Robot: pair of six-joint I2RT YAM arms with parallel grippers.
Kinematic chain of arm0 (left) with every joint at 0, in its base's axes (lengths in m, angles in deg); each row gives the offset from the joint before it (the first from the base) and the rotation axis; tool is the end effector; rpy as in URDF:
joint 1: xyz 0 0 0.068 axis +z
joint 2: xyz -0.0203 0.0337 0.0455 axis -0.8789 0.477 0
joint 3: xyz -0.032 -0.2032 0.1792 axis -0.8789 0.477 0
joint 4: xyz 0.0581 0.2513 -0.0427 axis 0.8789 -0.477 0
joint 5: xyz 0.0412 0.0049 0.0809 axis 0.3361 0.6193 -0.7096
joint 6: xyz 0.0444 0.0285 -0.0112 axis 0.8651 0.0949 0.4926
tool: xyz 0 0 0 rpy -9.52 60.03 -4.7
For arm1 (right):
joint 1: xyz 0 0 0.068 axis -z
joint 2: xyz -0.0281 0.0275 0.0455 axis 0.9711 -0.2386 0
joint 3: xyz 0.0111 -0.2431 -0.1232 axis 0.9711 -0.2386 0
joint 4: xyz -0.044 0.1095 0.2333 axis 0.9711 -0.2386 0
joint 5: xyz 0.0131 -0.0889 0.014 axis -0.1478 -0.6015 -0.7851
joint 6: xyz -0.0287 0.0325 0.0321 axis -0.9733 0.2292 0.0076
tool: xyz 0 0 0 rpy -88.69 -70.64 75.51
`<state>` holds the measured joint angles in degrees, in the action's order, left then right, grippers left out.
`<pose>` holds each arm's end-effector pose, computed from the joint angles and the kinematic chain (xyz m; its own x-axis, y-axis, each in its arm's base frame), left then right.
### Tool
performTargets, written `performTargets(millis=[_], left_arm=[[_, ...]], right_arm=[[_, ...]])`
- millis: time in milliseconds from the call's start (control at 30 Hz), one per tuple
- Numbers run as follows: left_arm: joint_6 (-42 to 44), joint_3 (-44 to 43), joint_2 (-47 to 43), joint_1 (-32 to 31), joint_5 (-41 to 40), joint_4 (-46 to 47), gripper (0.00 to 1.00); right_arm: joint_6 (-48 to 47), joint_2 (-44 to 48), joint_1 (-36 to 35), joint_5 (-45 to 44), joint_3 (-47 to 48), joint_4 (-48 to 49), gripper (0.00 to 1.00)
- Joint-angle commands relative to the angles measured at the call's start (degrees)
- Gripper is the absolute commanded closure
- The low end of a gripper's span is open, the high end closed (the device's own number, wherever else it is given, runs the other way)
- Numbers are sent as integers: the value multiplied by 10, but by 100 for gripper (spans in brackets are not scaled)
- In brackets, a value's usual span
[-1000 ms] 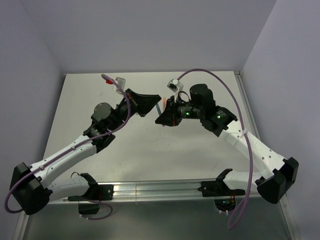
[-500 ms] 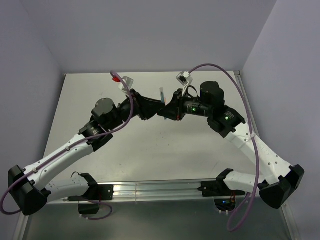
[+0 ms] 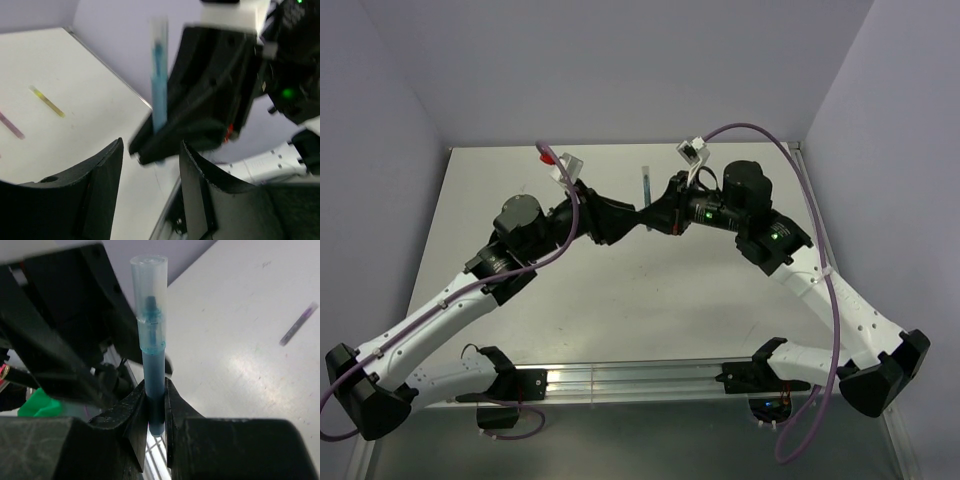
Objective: Insert the pens into the pen caps
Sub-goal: Press the pen cap onto the pen.
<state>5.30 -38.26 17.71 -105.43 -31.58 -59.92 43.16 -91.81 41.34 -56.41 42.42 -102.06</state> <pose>0.1710 -0.1765 0.4007 -0.4367 -0.3620 -0.8236 0.7291 0.3938 -0.5597 0.1910 0.1565 0.4123 -0.5038 0.0694 -0.8611 -0.7811 0.3890 0.4884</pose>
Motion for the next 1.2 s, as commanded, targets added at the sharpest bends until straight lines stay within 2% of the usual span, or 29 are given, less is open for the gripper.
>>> performTargets(millis=[0,167,333,467,500,567,1167], left_arm=[[0,-6,-20,15,90,-36,47],[-8,-13,-22,52,140,-12,46],[4,-34,-25,74,135,-11,44],[22,-59,-31,91,114,-14,39],[25,-64,-32,93,112,-16,33],[30,-77,-33,98,109,-15,30],[8,-140,43,126,182,13,32]], right_arm=[[1,-3,1,-29,48,98,100],[-4,-12,-10,-27,50,93,100],[-11,-18,-25,-33,50,82,100],[-14,-24,-35,-32,48,77,100],[-16,-23,-36,-34,47,76,100],[-15,-25,-41,-33,45,76,100],[-25,-61,-94,-19,59,72,100]])
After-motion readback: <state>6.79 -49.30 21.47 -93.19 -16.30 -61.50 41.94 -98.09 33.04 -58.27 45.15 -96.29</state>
